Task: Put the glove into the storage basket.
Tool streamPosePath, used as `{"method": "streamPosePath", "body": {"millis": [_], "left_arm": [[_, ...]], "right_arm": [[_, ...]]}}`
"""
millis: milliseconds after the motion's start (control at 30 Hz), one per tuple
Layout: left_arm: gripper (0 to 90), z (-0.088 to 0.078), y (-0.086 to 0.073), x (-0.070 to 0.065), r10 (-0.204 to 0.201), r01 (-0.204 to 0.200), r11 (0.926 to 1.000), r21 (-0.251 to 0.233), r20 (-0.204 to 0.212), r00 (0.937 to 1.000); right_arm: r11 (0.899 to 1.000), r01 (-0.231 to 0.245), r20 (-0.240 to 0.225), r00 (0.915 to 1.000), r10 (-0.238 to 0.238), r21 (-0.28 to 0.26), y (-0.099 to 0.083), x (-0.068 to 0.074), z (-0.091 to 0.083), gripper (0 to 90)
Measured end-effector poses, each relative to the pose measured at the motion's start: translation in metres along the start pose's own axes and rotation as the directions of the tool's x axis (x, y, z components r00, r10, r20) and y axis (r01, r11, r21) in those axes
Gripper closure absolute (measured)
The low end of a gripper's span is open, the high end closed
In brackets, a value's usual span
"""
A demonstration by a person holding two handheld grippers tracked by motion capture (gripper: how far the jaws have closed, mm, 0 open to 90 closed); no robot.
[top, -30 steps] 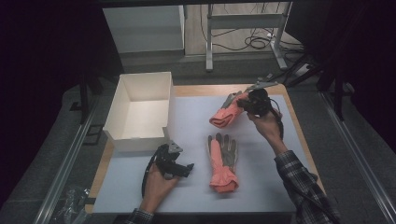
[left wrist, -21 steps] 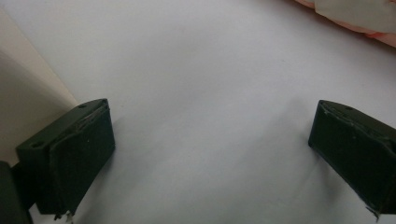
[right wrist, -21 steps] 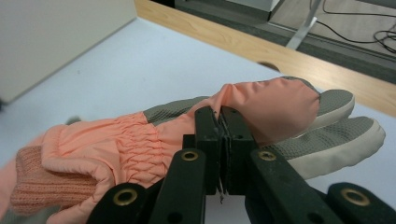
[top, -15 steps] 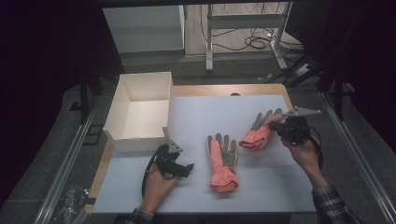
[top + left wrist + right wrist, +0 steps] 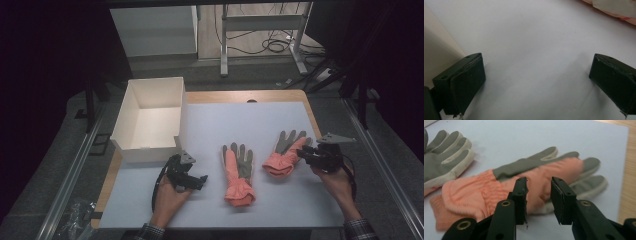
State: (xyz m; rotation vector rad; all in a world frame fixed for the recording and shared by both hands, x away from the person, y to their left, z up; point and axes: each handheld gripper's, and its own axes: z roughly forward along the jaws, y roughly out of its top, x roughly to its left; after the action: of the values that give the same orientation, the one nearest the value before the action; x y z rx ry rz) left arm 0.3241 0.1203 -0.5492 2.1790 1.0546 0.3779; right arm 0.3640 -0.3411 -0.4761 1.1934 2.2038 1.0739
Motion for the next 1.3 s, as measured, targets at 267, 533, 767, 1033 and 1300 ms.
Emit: {"method": "streamPosePath", "body": {"millis": [267,533,767,1033,1300], "left_arm": [[0.5,0.0,0.0,0.0,0.0,0.0,1.0,0.0,0.0,1.0],[0.5,0.0,0.0,0.0,0.0,0.0,1.0,0.0,0.0,1.0],[0.5,0.0,0.0,0.0,0.0,0.0,1.0,0.0,0.0,1.0],[0.5,0.0,0.0,0.0,0.0,0.0,1.0,0.0,0.0,1.0],[0.5,0.0,0.0,0.0,-0.004,0.004,1.0,-0.004,0.0,1.0]], "right_arm": [[0.999,-0.03,-0.004,0.9996,0.03,0.017,-0.022,-0.006,-0.012,71.5],[0.996,-0.016,-0.049,0.9986,0.02,0.093,-0.039,0.0,0.016,84.2],[0.999,-0.003,-0.062,0.998,0.007,0.052,-0.021,0.007,0.021,83.5],[0.999,0.021,-0.064,0.9978,-0.018,0.032,0.007,0.015,0.034,82.4],[1.0,0.025,-0.089,0.9958,-0.024,0.007,0.036,0.02,0.048,82.2]]}}
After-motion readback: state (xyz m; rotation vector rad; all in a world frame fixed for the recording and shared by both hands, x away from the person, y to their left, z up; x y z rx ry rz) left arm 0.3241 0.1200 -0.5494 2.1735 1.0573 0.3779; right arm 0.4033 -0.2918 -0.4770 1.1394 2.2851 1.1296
